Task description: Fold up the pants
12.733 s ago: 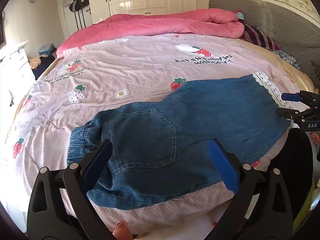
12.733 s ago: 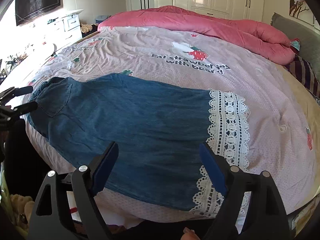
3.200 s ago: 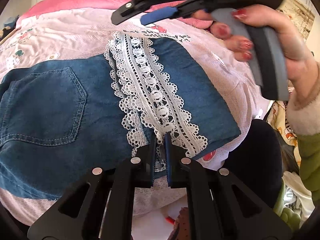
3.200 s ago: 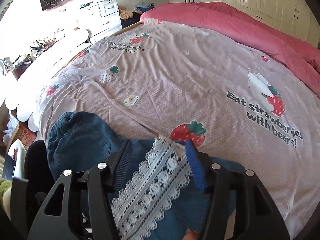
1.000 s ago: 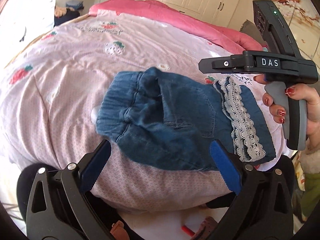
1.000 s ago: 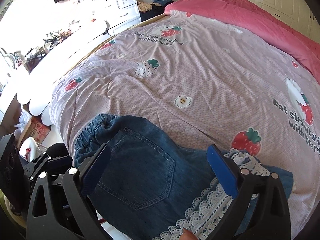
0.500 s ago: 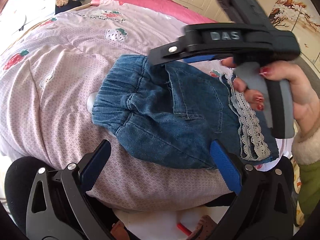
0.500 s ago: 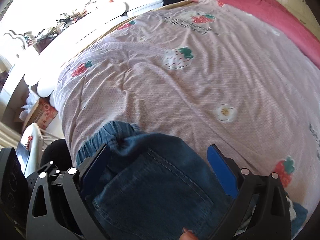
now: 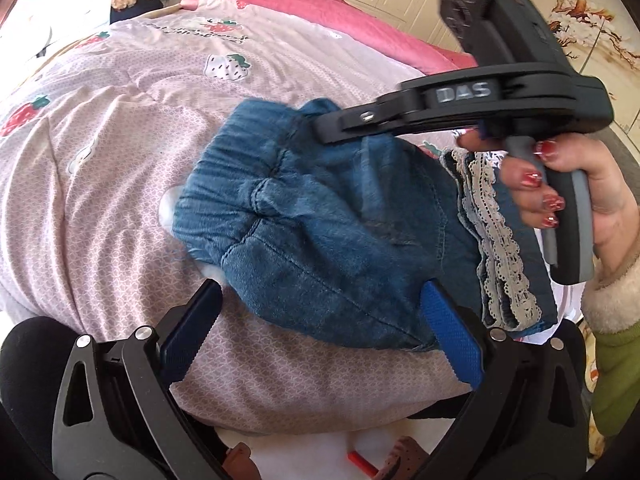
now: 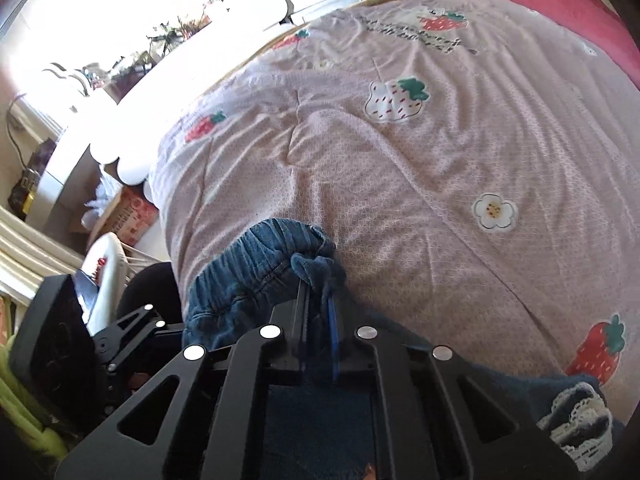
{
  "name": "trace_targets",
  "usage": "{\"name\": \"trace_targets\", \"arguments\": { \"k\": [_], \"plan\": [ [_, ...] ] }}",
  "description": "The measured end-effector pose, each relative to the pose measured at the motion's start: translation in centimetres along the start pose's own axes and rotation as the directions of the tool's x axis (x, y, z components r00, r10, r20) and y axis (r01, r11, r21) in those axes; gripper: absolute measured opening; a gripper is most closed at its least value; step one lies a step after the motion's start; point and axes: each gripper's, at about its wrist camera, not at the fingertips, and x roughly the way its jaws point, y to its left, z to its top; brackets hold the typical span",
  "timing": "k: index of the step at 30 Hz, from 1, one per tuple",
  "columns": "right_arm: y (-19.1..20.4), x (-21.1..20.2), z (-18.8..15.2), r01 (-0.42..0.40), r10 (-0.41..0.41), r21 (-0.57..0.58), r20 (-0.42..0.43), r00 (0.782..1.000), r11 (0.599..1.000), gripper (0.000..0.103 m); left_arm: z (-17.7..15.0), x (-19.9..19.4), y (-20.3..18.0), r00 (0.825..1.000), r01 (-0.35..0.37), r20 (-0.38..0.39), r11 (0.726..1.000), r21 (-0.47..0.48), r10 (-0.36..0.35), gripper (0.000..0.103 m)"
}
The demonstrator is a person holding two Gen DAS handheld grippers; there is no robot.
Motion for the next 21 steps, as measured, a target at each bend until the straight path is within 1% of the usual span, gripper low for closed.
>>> {"name": "trace_targets", "arguments": {
  "k": [3,4,5,6,7,8,9,10,11,12,15,21],
  "plan": [
    [-0.2,-1.6,-0.3,-0.017,0.017,0.004,0.034,0.999,1.000,0.007,0.5,0.1,0.3,0.999,0.016,0.031,1.000,-0.023,-0.015,0.093],
    [-0.3,-1.9,-0.3,-0.017,0.017,0.004,0.041,0.999,1.000,0.007,0.7,0.2,0.3,0.999,0.021,0.036,1.000,-0.022,-0.020,0.086],
    [-0.3,-2.3,-0.4,-0.017,0.017,0.002,0.052,0.999,1.000,0.007,1.1,0.4,0.3,0.999,0.025,0.038,0.999,-0.021,-0.024,0.082],
    [-0.2,-2.8,-0.4,-0.020,0.020,0.000,0.061,0.998,1.000,0.007,1.1,0.5,0.2,0.999,0.032,0.036,0.999,-0.021,-0.031,0.075],
    [-0.2,-3.1,-0.4,-0.022,0.022,-0.002,0.068,0.997,1.000,0.007,1.3,0.8,0.3,0.998,0.056,0.028,0.998,-0.031,-0.055,0.067],
    [-0.1,-3.4,-0.4,-0.023,0.023,-0.003,0.073,0.997,1.000,0.007,1.4,1.0,0.4,0.997,0.075,0.022,0.996,-0.043,-0.074,0.061],
    [-0.1,-3.9,-0.5,-0.023,0.023,-0.007,0.079,0.997,1.000,0.007,1.6,1.1,0.4,0.995,0.097,0.020,0.994,-0.049,-0.096,0.047],
    [-0.1,-4.1,-0.6,-0.017,0.018,-0.009,0.081,0.997,1.000,0.007,1.6,1.2,0.2,0.994,0.106,0.022,0.993,-0.041,-0.106,0.039],
    [0.0,-4.3,-0.7,-0.009,0.009,-0.011,0.082,0.997,1.000,0.007,1.6,1.1,-0.1,0.994,0.103,0.028,0.994,-0.024,-0.102,0.036],
    [-0.1,-4.6,-0.8,-0.003,0.004,-0.010,0.083,0.997,1.000,0.007,1.8,0.8,-0.6,0.993,0.109,0.038,0.994,0.001,-0.109,0.029],
    [-0.2,-5.0,-1.1,0.025,-0.025,0.000,0.083,0.996,1.000,0.007,2.0,0.2,-1.6,0.993,0.103,0.050,0.994,0.044,-0.105,0.024],
    [-0.1,-6.6,-1.9,0.060,-0.060,0.003,0.109,0.992,0.998,0.007,2.6,-0.6,-3.2,0.994,0.080,0.072,0.992,0.098,-0.087,0.023]
  ]
}}
